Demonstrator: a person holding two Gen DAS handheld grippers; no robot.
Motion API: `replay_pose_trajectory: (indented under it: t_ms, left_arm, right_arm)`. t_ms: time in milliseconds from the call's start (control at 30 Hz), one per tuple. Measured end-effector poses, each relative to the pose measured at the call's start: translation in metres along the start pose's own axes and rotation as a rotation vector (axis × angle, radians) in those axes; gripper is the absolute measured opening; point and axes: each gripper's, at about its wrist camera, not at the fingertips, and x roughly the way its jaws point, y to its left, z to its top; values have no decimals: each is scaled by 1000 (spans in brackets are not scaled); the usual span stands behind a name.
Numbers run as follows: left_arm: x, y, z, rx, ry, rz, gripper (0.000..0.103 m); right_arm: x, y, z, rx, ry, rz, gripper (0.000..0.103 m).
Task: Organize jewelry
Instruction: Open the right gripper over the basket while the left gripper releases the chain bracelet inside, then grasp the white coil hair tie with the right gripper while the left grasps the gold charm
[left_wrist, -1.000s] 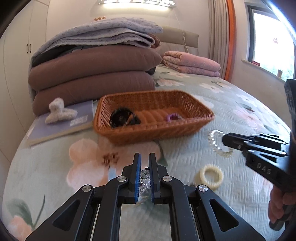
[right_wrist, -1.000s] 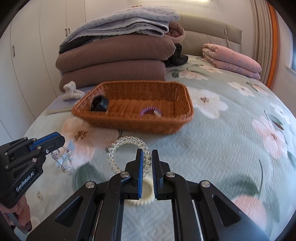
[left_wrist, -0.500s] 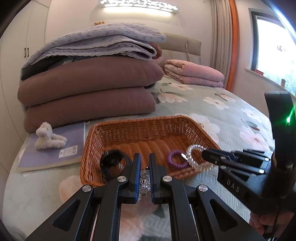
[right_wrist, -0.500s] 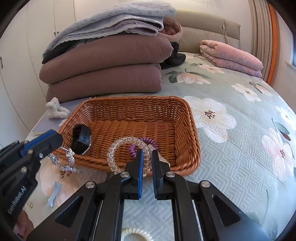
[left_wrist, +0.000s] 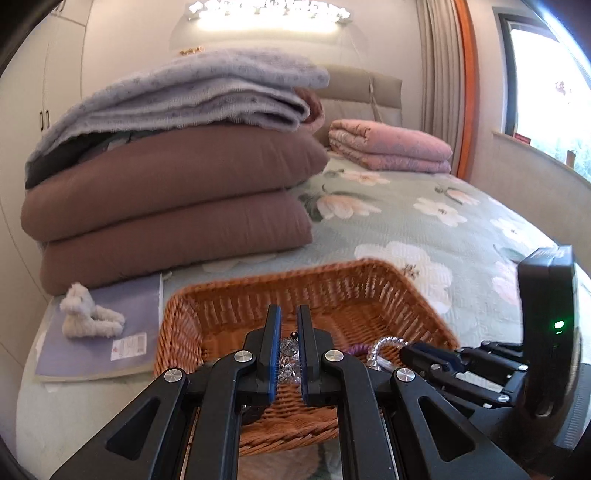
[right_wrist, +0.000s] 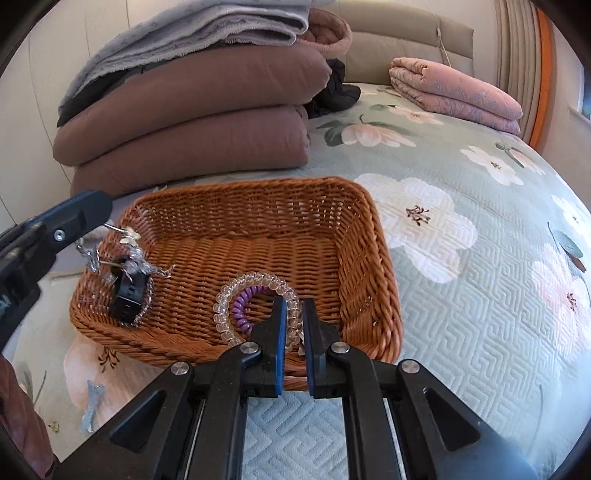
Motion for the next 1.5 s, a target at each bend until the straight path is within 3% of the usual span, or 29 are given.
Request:
replay_pose_trajectory:
  t_ms: [100, 633, 800, 867, 900, 933, 1067, 1500]
  left_arm:
    - [18, 2, -12, -16, 57, 0, 8]
    - [49, 9, -39, -32, 162, 47, 9]
    - [45, 7, -41, -16, 152, 57, 12]
    - [42, 6, -41, -12, 147, 61, 15]
    - [40, 6, -41, -12, 145, 58, 19]
    - [38, 5, -41, -11, 139, 58, 25]
    - [27, 6, -41, -3, 110, 69, 44]
    - [-53, 35, -69, -23, 30, 74, 48]
  right_arm:
    - [6, -1, -2, 3, 14, -3, 9]
    - [19, -6, -2, -5, 39, -30, 10]
    - [19, -5, -1, -8, 37, -31, 11]
    - [18, -4, -1, -8, 33, -30, 21]
    - [17, -3, -1, -12, 26, -30, 33]
    - [15, -3, -1, -18, 17, -29, 37]
    - [8, -5, 0, -18, -3, -32, 37]
    - [-53, -3, -29, -30, -109, 4, 37]
